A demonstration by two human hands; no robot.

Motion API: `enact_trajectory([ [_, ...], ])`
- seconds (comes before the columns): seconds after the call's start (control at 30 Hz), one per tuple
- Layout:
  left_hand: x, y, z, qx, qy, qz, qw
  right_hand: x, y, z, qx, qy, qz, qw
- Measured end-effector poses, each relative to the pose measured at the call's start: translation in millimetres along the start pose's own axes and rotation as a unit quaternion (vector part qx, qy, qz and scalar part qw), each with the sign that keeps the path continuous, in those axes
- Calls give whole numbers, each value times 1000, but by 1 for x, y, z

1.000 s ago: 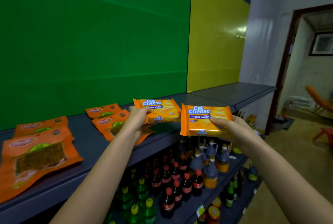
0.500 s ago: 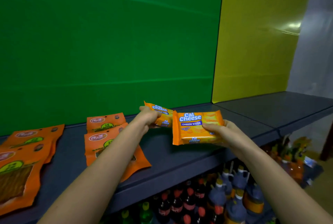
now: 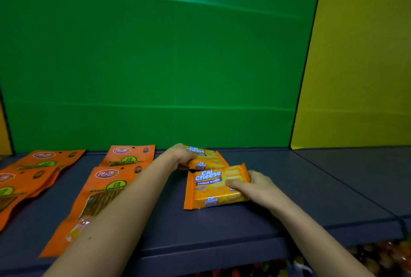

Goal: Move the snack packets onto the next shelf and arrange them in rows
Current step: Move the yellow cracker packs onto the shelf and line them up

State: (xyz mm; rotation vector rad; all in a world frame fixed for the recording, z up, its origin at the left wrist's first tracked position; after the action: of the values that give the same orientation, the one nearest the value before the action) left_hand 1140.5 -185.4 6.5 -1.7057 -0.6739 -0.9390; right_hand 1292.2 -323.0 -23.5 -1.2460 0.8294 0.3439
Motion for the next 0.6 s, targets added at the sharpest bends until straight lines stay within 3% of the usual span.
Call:
enact_trajectory([
  [0.27,-4,13,19,75,-2,98,992,4,1,18,-29,-44,-128,990],
  [0.6,-3,13,24,173,21,281,944,4,4,28,8,-98,-170,981],
])
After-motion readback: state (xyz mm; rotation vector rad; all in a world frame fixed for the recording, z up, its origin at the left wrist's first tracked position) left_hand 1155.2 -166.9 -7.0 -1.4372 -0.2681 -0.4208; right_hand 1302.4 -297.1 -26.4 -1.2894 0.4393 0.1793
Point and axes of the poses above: each hand's wrist, its own z-axis towards the middle knuckle, its own y-axis out of the palm, x = y × z, the point moved 3 cm from there along z, towards the middle knuckle, and after that the axes turned 3 degrees about -y, right-handed, at the moved point
